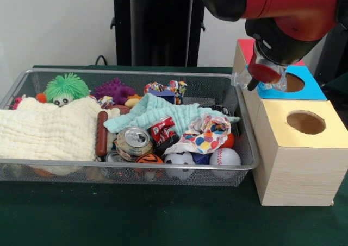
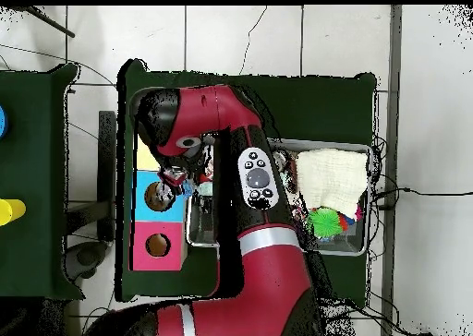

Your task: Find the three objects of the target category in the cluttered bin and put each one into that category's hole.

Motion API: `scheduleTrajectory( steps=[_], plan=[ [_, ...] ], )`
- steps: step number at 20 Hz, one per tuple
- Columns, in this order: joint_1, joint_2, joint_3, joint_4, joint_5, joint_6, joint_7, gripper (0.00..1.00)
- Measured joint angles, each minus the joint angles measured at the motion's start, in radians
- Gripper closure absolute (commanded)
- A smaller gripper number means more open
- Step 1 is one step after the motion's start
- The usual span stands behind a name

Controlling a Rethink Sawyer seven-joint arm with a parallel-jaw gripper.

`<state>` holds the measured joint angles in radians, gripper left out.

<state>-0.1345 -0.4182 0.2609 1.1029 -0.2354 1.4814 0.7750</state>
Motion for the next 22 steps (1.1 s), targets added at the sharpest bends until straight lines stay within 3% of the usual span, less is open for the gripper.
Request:
scheduleTrajectory(
  steps=[7, 15, 16, 22],
  plan=[
    [-0.01, 0.006, 0.01, 0.031, 0.055, -0.032, 0.0, 0.0],
    [-0.006, 0.009, 0.01, 0.032, 0.059, -0.032, 0.0, 0.0],
    [-0.002, 0.009, 0.01, 0.032, 0.059, -0.032, 0.0, 1.0],
    [0.015, 0.015, 0.01, 0.036, 0.059, -0.012, 0.0, 1.0]
  ],
)
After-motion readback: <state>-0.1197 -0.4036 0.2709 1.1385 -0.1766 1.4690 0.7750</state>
